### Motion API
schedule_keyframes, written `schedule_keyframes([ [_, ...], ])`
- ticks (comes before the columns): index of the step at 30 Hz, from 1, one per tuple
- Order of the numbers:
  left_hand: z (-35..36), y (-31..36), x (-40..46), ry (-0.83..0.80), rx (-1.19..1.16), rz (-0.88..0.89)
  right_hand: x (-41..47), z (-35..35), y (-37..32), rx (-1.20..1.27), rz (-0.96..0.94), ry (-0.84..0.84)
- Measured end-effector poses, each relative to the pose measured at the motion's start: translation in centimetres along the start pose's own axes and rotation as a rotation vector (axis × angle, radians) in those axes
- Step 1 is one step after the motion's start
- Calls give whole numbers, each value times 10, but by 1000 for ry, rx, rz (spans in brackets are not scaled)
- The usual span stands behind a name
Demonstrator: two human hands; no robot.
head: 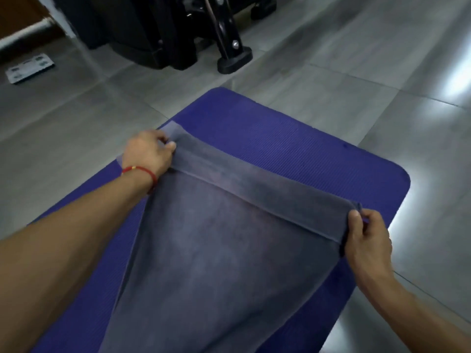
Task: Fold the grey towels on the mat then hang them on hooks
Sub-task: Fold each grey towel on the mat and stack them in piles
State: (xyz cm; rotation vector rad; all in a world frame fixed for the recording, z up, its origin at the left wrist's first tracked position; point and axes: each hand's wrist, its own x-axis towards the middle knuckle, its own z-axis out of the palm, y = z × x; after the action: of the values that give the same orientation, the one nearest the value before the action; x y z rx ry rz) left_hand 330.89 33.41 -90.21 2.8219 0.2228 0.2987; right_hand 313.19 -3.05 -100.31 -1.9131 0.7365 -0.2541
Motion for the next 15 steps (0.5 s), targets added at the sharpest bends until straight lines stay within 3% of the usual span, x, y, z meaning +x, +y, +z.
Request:
schedule_keyframes([
  [4, 32, 92, 78, 39, 13, -67, 62, -11, -19, 63, 55, 185],
  [8, 67, 161, 120, -164, -56, -13, 129, -21, -7, 93, 136, 272],
  [10, 88, 184, 110, -337, -76, 45, 140, -24, -2, 119, 149, 197],
  [12, 108, 186, 80, -539, -117, 98, 132, -23, 5, -3, 118, 83],
  [15, 122, 143, 7, -738, -72, 306, 89, -11, 20, -300, -142, -152],
])
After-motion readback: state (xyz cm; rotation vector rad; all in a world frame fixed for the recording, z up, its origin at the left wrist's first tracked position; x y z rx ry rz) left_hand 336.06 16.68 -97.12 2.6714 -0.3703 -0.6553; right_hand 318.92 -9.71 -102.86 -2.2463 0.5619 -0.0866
